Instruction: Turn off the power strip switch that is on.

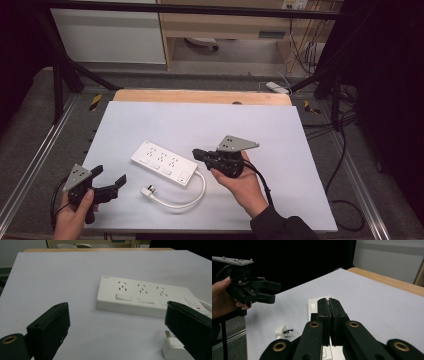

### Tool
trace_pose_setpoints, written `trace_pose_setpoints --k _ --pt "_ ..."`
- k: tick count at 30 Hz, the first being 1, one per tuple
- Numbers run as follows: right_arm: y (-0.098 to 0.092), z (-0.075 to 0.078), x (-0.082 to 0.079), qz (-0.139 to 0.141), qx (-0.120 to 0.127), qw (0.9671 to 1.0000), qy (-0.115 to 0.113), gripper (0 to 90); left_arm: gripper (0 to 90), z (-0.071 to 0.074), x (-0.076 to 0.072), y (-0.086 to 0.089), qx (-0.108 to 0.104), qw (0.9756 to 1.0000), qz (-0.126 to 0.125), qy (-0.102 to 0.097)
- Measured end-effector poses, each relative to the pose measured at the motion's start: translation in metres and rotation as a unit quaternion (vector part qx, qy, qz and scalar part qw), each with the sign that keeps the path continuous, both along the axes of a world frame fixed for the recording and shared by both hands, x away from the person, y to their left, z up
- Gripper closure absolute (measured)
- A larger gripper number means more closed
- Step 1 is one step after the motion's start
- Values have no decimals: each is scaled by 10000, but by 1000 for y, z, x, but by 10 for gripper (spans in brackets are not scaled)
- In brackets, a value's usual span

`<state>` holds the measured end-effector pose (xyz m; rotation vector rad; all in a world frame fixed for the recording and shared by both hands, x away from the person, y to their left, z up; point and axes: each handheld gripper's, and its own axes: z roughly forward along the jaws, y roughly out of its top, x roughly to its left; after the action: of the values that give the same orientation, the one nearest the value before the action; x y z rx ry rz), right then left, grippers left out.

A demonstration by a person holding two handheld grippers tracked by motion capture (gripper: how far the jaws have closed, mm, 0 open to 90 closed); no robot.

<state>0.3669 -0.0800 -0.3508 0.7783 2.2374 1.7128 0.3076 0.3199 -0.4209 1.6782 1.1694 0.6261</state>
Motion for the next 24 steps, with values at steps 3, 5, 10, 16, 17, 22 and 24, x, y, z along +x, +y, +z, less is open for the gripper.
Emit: trace_pose_setpoints --k 3,5,10,16,17,22,24 --pt "4 -1 2 17 -6 10000 41 900 59 0 0 0 4 10000 5 1" --pt "7 -1 3 24 -13 10000 58 900 59 0 0 1 10 10000 8 -1" --pt "17 -2 6 67 -49 9999 92 900 59 -2 -4 4 32 10000 11 42" --pt "30 -4 10 170 -71 9997 184 900 60 -4 -5 6 8 10000 -1 62" --pt "32 -4 11 181 -72 9996 197 900 60 -3 -5 6 38 10000 -6 65" --pt "41 -6 14 221 -127 9994 239 900 60 -4 -6 4 64 9999 -32 71" --pt "45 -7 16 242 -151 9993 241 900 60 -5 -5 4 94 9999 -42 86"
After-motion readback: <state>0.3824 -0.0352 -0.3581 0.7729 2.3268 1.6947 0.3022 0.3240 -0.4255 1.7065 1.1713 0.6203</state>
